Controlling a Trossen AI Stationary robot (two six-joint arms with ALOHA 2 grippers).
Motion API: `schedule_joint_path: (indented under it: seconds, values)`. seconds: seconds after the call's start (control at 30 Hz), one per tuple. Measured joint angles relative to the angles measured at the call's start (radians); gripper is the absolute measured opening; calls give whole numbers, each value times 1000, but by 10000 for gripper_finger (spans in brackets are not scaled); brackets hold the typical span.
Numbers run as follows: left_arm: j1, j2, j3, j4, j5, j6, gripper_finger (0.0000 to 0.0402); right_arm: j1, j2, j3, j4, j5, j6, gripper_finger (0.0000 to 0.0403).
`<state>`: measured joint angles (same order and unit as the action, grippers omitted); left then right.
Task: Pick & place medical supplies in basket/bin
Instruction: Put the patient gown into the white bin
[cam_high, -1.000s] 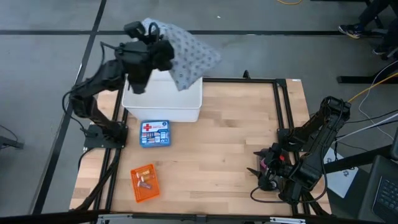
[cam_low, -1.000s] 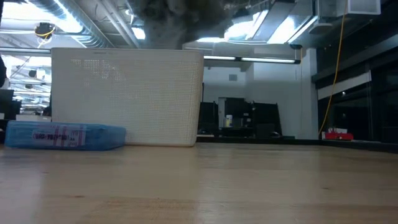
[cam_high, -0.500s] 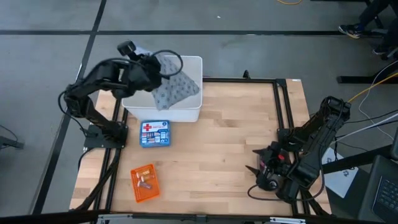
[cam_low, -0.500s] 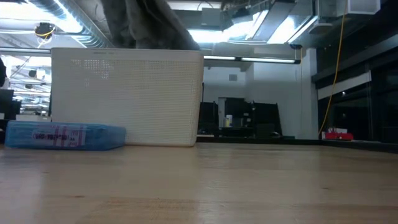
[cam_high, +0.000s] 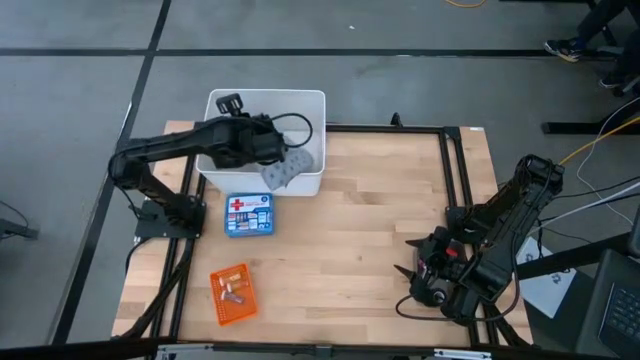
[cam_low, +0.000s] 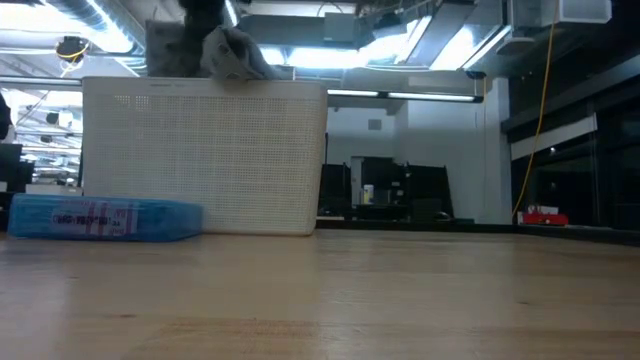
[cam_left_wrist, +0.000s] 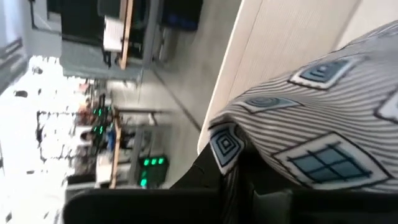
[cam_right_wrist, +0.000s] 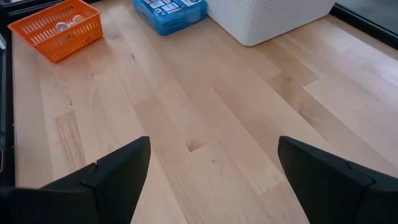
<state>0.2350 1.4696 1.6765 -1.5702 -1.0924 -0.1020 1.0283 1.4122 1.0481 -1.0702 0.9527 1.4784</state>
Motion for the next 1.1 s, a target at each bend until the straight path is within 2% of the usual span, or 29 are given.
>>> schedule_joint_path:
  seconds: [0.27,0.57,0.73,0.93,1.1]
  values:
    - [127,-2,-67,57,-3,32,2,0,0,0,0,0,-2,352]
    - [224,15,-68,346,176,223,2,0,0,0,0,16,-2,352]
    - [271,57,-72,354,209,232,2,0,0,0,0,14,-3,352]
    - [313,89,-175,410,224,241,3,0,0,0,0,10,-12,352]
    - [342,90,-306,582,233,291,2,0,0,0,0,10,-14,352]
